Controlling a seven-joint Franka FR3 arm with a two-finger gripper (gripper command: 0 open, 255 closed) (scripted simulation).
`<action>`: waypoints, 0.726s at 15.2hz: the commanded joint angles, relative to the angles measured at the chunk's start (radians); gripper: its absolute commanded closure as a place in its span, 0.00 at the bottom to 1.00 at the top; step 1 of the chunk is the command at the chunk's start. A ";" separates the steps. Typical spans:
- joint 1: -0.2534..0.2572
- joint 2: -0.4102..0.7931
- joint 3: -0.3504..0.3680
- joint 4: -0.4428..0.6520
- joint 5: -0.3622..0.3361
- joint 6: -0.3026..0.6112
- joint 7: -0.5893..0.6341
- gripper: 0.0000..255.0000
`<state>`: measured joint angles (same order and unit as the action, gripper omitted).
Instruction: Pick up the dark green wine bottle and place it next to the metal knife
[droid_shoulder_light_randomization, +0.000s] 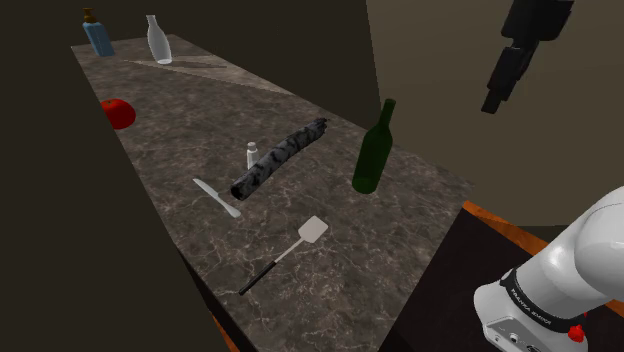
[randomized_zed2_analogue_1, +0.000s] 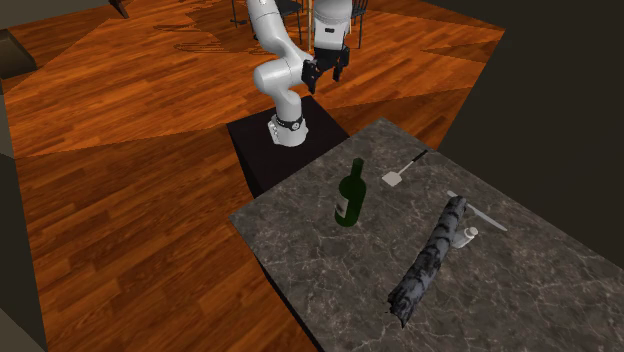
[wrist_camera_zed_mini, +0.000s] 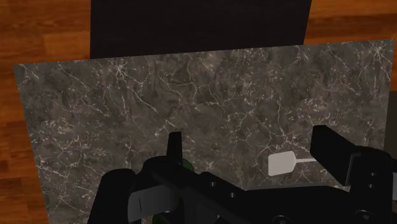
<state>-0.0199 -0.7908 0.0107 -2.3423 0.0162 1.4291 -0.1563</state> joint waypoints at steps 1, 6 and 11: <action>0.000 0.000 0.000 0.000 0.000 0.000 0.000 0.00; -0.004 0.187 -0.007 0.065 -0.011 0.118 -0.015 0.00; -0.006 0.379 -0.013 0.163 -0.019 0.209 -0.028 0.00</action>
<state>-0.0251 -0.4496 0.0002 -2.1950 -0.0004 1.6162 -0.1800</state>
